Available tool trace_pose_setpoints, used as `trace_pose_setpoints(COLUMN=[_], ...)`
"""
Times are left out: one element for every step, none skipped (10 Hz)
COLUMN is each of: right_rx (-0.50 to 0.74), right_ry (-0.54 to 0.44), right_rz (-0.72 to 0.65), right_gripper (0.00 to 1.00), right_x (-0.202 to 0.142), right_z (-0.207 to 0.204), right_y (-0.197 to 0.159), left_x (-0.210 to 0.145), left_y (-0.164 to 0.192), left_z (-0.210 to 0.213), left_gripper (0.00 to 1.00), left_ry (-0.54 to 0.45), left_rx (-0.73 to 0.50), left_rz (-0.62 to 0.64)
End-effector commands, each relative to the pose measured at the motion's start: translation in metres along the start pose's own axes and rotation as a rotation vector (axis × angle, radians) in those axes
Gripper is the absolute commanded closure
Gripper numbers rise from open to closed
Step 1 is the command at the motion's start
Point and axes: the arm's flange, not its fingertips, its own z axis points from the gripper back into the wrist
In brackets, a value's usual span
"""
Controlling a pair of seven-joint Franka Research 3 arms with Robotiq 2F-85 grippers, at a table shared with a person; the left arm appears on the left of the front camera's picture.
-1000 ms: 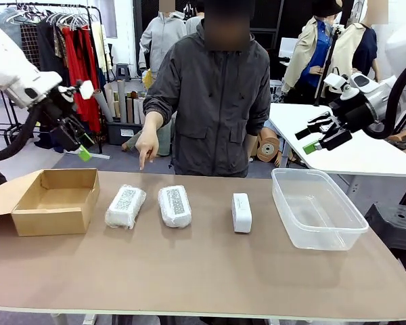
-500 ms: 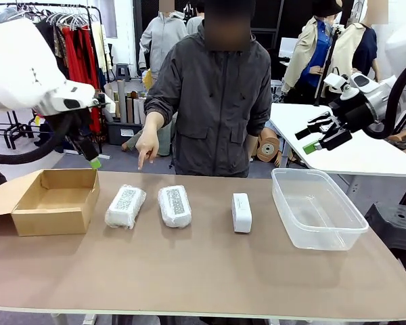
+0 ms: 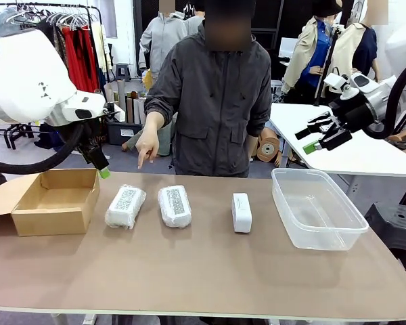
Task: Separate and place wrapped and unwrapped clocks.
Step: Pick up the Digital clock indicated by the person.
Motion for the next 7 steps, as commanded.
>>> trace_pose_setpoints(right_rx=[0.001, 0.001, 0.001, 0.001, 0.001, 0.001, 0.001], right_ry=[0.0, 0.0, 0.0, 0.0, 0.0, 0.0, 0.0], right_rz=[0.004, 0.004, 0.004, 0.004, 0.004, 0.004, 0.004], right_gripper=[0.0, 0.0, 0.0, 0.0, 0.0, 0.0, 0.0], right_x=[0.002, 0.002, 0.002, 0.002, 0.002, 0.002, 0.002], right_z=[0.0, 0.0, 0.0, 0.0, 0.0, 0.0, 0.0], right_y=[0.001, 0.001, 0.001, 0.001, 0.001, 0.001, 0.001], left_x=[-0.002, -0.002, -0.001, 0.005, 0.013, 0.022, 0.029], left_y=[0.001, 0.001, 0.001, -0.008, -0.019, -0.025, -0.032], left_z=[0.0, 0.0, -0.001, -0.009, -0.015, -0.024, -0.029], left_gripper=[0.0, 0.0, 0.0, 0.0, 0.0, 0.0, 0.0], left_ry=[0.029, 0.029, 0.01, 0.057, 0.099, 0.113, 0.123], left_rx=[0.034, 0.034, 0.009, -0.044, -0.06, -0.03, 0.027], left_rz=[0.015, 0.015, 0.0, 0.016, 0.052, 0.147, 0.275])
